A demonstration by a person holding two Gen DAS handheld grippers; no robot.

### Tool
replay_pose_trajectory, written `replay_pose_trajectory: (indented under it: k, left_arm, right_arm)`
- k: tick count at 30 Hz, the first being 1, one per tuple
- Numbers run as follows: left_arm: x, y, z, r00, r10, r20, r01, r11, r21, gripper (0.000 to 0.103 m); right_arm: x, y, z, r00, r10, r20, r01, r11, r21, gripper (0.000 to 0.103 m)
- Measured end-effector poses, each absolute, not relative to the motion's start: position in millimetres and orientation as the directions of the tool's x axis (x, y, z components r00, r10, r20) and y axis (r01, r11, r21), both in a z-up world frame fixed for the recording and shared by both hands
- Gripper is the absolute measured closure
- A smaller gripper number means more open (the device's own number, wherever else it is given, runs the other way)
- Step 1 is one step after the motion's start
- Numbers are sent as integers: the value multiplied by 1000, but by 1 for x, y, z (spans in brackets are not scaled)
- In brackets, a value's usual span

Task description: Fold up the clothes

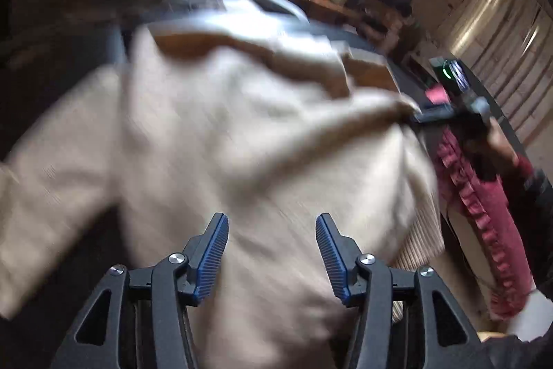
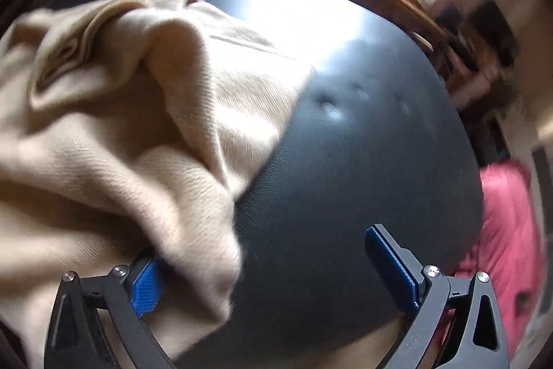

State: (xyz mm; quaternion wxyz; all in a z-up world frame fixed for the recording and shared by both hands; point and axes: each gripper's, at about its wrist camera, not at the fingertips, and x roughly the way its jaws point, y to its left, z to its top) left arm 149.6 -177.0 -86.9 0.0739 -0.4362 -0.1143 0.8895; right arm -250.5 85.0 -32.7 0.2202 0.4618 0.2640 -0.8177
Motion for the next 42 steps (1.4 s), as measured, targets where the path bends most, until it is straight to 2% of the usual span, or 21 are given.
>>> replay_pose_trajectory:
  k: [2,5,8,11,15,18,21,26,29,32,37,40,42]
  left_arm:
    - [130,-204,-80,-642,138,-754,23,-980,-199,49]
    - [102,-241,-87,-630,60,-774,102,-982,-160,49]
    - [87,-266,-109,-588,-15,-809,167,-981,-103,50]
    - [101,-292,-130,-561,-58,-826,221,-972,-82,47]
    - [141,-325,-139,-574,-145,-806,314,-948,-53,45]
    - [169,-360,-143,-561,-188,-806,410,-909,-73,44]
    - [184,-387,-147,-504,-300,-810,503,-864,6,40]
    - [199,-444,-154,-418,-397,-817,642,-765,44,38]
    - [199,-466,-153,-365,-429,-826,694,-717,65,38]
    - [195,-466,-143,-377,-397,-837,716,-698,8,48]
    - [201,-426,-100,-621,-276,-734,620,-745,-245,45]
    - [192,-405,-91,-748,-111,-654,496,-749,-439,44]
    - [176,-388,-94,-777,-45,-628,437,-757,-486,44]
  right_arm:
    - [-253,83,-15,-452,-218,-865,639,-756,-143,0]
    - [-256,79,11,-408,-367,-836,687,-726,-17,0]
    - [-235,39,7,-289,-464,-837,778,-624,78,0]
    - [-223,-8,-14,-226,-456,-861,842,-536,63,0]
    - [-208,-50,-43,-229,-425,-875,841,-539,41,0]
    - [-217,-74,-43,-273,-471,-839,826,-561,46,0]
    - [-225,-101,-43,-279,-506,-816,822,-565,70,0]
    - [-210,-163,-42,-248,-531,-810,859,-507,69,0]
    - [-204,-186,-36,-192,-567,-801,878,-464,118,0]
    - [-219,-158,-26,-123,-648,-752,862,-445,244,0]
    - [-254,-95,-10,-32,-780,-624,794,-400,459,0]
    - [-275,-57,0,10,-848,-531,738,-352,576,0]
    - [-293,-34,5,20,-888,-459,686,-322,653,0]
